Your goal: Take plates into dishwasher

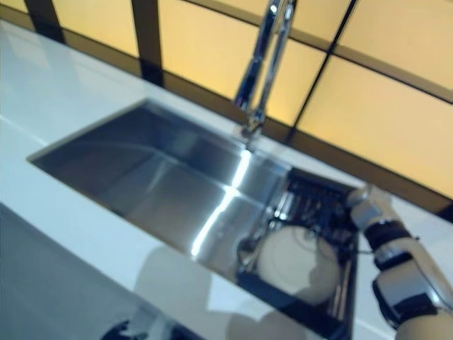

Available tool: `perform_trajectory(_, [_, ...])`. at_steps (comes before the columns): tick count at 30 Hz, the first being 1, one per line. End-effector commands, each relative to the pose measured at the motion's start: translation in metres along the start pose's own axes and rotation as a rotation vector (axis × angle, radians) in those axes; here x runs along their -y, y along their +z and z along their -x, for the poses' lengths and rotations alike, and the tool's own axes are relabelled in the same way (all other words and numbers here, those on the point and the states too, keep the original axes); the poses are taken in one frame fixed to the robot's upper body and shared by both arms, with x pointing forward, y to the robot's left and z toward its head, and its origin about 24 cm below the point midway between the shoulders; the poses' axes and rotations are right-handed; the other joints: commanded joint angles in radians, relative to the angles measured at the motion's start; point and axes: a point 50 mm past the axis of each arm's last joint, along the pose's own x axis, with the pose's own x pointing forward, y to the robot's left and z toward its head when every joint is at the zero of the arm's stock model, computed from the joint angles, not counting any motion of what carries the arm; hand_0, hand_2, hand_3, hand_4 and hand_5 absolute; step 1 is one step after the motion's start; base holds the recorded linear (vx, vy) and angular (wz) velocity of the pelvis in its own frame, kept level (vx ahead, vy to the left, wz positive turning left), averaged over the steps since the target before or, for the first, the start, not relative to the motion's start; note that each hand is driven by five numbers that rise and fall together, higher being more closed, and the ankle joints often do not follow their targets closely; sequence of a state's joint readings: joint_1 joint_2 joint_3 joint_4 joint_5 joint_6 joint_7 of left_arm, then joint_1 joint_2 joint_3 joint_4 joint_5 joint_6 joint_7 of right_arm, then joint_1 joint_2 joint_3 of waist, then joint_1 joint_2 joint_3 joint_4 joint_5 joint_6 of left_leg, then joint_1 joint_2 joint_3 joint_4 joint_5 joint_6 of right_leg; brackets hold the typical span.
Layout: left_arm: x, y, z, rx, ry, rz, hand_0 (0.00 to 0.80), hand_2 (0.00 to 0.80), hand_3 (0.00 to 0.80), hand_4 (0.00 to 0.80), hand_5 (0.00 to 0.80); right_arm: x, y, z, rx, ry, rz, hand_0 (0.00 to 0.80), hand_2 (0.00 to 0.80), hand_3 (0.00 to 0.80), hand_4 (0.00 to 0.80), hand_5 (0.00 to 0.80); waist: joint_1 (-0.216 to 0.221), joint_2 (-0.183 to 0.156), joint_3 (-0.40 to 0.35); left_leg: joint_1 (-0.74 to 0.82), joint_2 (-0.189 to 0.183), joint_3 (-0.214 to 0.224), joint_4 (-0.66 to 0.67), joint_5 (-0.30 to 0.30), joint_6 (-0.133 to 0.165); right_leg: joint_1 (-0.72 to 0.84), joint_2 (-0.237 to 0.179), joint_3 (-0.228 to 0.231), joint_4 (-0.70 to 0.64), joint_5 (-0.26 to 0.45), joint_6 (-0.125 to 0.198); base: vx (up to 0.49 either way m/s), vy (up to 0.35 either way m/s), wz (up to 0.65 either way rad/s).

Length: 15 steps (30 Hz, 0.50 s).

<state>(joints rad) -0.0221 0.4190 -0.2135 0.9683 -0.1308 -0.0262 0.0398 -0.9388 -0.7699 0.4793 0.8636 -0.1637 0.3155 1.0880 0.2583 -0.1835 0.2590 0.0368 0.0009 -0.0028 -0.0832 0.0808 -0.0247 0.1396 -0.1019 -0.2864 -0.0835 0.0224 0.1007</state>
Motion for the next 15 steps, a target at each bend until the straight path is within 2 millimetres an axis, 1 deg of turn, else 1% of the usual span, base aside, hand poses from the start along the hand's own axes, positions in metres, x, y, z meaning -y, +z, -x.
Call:
perform_trajectory(1, [0.000, 0.013, -0.003, 0.048, 0.007, -0.028, 0.000, 0.000, 0.000, 0.000, 0.000, -0.028, 0.024, -0.017, 0.121, 0.232, 0.084, 0.800, 0.800, 0.800, 0.800, 0.800, -0.017, 0.024, 0.014, -0.027, 0.001, -0.014, 0.020, -0.032, -0.003, -0.093, -0.026, 0.015, 0.102, 0.050, 0.025, 0.000, 0.000, 0.00])
perform_trajectory(15, [0.001, 0.010, -0.003, 0.040, 0.000, -0.036, 0.000, 0.000, 0.000, 0.000, 0.000, -0.017, 0.025, -0.008, 0.159, 0.142, 0.083, 0.800, 0.800, 0.800, 0.800, 0.800, -0.025, 0.026, 0.004, -0.017, -0.001, -0.010, 0.019, -0.036, -0.003, -0.087, -0.027, 0.016, 0.100, 0.050, 0.027, 0.000, 0.000, 0.00])
